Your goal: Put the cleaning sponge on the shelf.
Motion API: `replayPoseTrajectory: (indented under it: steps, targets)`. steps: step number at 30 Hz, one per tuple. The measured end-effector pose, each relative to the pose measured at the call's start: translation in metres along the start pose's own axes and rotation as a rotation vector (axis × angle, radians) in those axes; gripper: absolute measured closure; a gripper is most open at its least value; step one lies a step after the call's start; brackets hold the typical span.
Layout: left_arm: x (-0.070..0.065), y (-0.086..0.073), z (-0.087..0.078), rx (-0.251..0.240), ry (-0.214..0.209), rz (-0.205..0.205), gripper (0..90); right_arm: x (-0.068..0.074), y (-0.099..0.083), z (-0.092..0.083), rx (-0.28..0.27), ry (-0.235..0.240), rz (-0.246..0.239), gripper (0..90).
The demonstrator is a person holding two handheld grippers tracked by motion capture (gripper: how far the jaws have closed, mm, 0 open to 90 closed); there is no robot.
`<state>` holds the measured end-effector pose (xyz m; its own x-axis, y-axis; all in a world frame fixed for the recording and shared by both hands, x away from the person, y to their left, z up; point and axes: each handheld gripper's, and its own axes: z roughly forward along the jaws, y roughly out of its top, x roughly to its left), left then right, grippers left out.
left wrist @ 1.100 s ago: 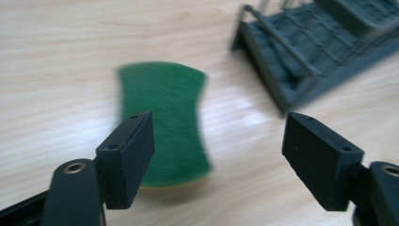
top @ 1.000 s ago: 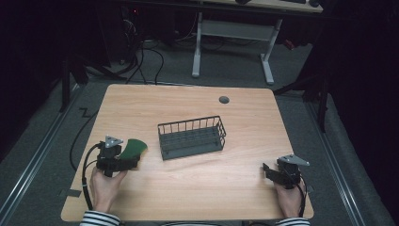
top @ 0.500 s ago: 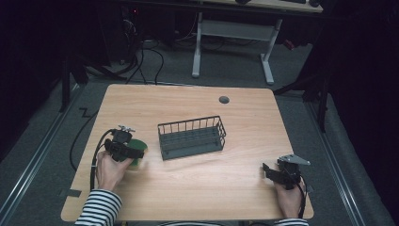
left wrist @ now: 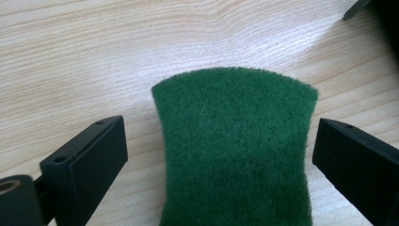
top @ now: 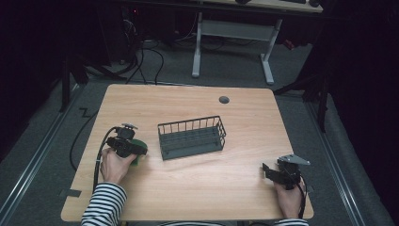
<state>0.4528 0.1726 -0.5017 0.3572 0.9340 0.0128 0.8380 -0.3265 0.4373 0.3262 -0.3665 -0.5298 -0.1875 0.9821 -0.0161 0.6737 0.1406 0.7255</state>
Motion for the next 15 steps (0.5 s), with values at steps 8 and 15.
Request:
replayPoseTrajectory:
  steps: [8, 15]
  targets:
    - [0.0001, 0.0004, 0.0082, 0.030, 0.004, -0.007, 11.1, 0.0003, 0.0000, 0.0001, 0.000, 0.002, -0.002, 31.4]
    - [-0.0035, 0.0000, 0.0053, 0.010, 0.004, 0.014, 22.1, 0.0004, 0.0000, 0.0001, 0.000, 0.002, -0.002, 31.4]
